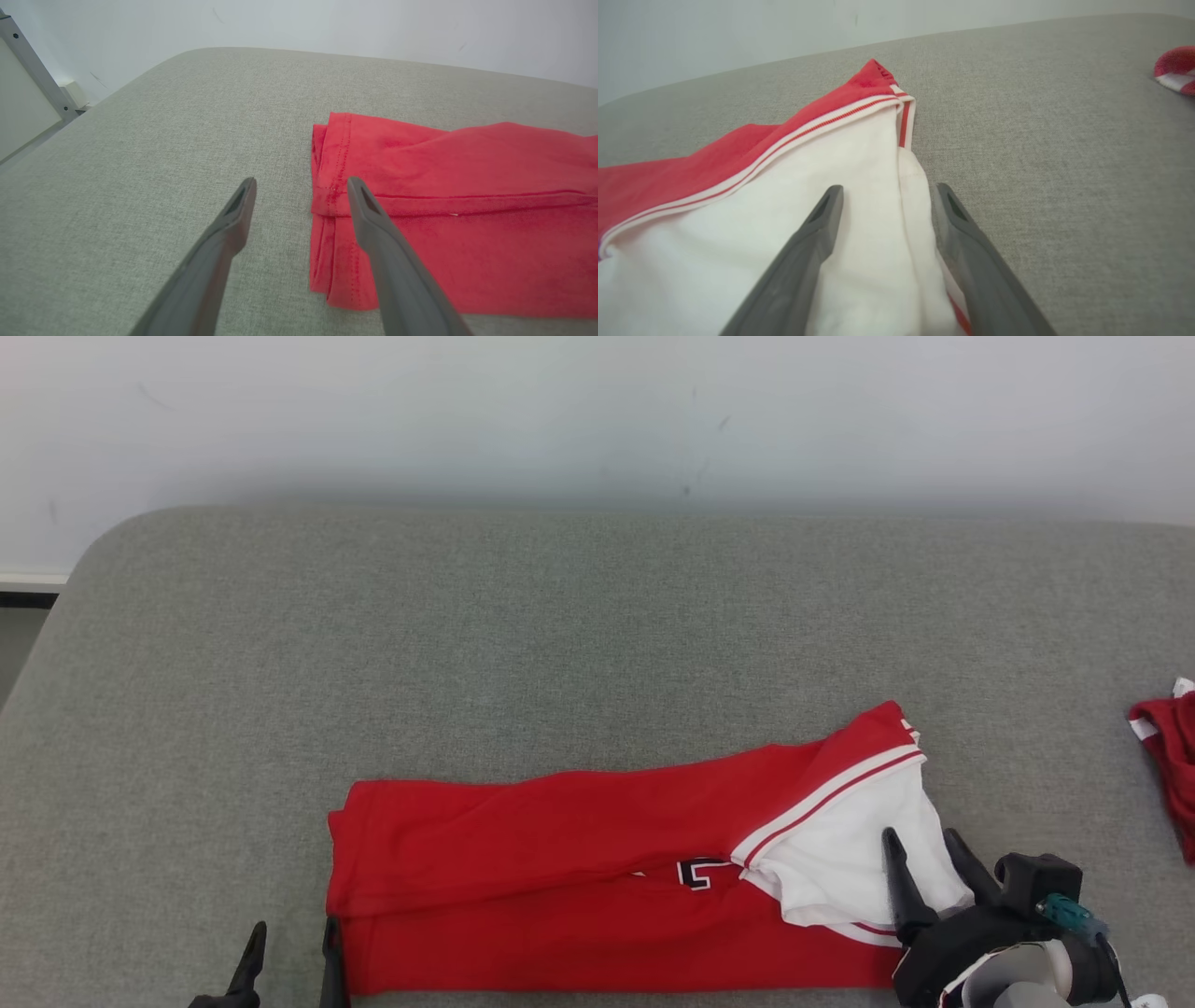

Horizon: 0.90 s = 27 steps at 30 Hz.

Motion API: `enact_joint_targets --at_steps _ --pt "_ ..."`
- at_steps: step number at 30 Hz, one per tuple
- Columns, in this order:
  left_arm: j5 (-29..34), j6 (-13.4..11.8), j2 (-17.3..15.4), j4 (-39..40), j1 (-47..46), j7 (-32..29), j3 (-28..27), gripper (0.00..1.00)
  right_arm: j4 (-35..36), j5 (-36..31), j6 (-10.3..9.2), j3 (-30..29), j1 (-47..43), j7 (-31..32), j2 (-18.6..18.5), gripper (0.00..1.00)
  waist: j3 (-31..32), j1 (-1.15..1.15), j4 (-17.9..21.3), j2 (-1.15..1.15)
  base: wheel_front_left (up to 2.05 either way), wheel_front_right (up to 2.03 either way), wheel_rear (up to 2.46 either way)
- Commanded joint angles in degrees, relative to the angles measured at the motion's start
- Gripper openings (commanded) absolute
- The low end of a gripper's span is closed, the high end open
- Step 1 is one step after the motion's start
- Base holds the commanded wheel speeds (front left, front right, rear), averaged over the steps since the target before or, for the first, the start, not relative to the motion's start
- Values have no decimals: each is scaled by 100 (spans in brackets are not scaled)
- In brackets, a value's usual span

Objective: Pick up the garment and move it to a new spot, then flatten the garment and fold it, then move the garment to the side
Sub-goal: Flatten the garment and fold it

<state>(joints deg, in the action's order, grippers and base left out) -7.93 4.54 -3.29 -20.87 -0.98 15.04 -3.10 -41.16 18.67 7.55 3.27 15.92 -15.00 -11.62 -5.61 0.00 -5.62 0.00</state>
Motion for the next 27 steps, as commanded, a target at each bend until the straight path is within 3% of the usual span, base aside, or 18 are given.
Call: enact_joint_targets --at_steps 1,8,9,10,11,15,20,27 --pt "59 9 24 5 -29 18 14 100 -108 63 -14 58 53 -16 -25 100 -63 0 -65 0 0 0 0" --pt "-65 23 42 -42 -91 18 48 100 -967 333 -13 620 334 342 -15 100 -153 0 -184 0 0 0 0" --pt "-70 6 43 -44 -92 18 58 100 -1041 395 -13 686 349 353 -17 69 -161 0 -191 0 0 0 0" --pt "-79 -10 41 -43 -90 18 63 100 -1108 453 -13 744 360 348 -29 16 -165 0 -196 0 0 0 0" --pt "-105 -23 42 -44 -85 18 71 100 -1173 505 -13 790 376 348 -38 0 -169 0 -199 0 0 0 0" --pt "-156 -39 44 -56 -96 18 99 100 -1358 740 -16 824 493 193 -154 0 -180 0 -178 0 0 0 0" --pt "-159 -40 42 -66 -126 18 171 100 -1387 637 -35 329 681 19 -409 0 -185 0 -122 0 0 0 0" --pt "-194 -69 43 -107 -103 18 201 100 -389 124 -15 -455 466 -8 -198 0 -156 0 7 0 0 0 0"
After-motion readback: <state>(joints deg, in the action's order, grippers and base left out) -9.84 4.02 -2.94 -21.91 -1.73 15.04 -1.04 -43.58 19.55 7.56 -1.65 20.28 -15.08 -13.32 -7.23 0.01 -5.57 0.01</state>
